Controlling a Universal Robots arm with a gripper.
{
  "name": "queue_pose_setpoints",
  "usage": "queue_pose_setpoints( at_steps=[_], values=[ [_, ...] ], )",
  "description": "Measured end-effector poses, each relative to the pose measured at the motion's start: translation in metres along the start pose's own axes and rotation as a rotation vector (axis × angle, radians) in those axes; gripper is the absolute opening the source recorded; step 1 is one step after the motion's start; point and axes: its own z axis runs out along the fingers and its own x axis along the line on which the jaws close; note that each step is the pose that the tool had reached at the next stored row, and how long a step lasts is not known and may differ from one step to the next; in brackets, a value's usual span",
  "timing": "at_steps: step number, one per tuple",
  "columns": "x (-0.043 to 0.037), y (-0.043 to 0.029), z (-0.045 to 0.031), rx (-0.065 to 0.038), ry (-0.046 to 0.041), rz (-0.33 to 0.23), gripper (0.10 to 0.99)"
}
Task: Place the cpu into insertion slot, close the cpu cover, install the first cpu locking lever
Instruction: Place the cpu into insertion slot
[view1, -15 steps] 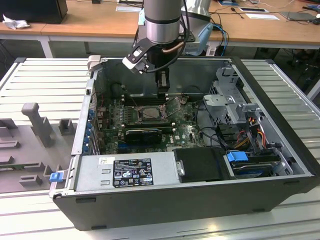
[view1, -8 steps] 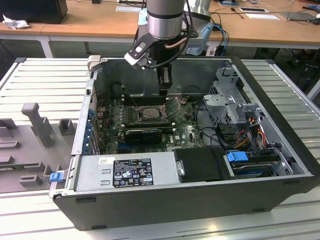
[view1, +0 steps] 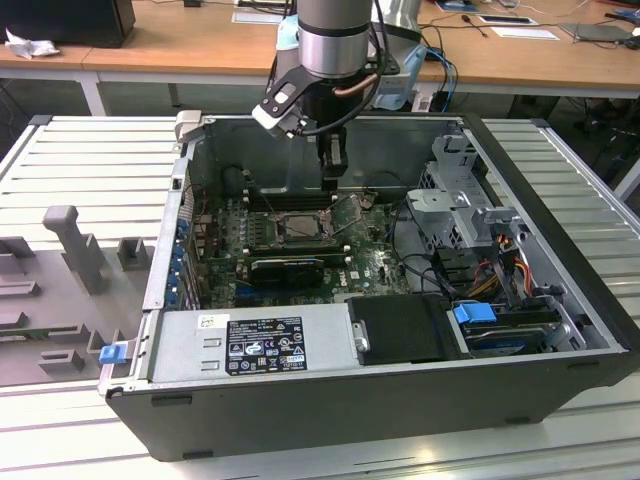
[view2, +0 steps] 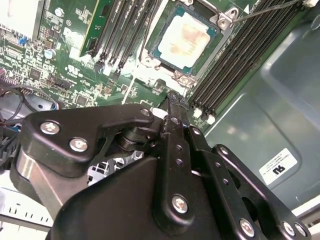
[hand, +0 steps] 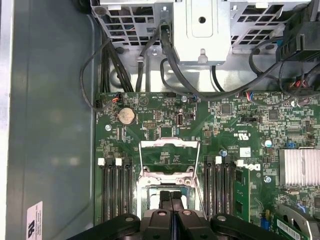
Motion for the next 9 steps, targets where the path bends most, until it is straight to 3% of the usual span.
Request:
queue_pose_setpoints(
  at_steps=[9],
  values=[
    [0.0002, 0.0091, -0.0004, 0.0, 0.0, 0.0, 0.106]
  ],
)
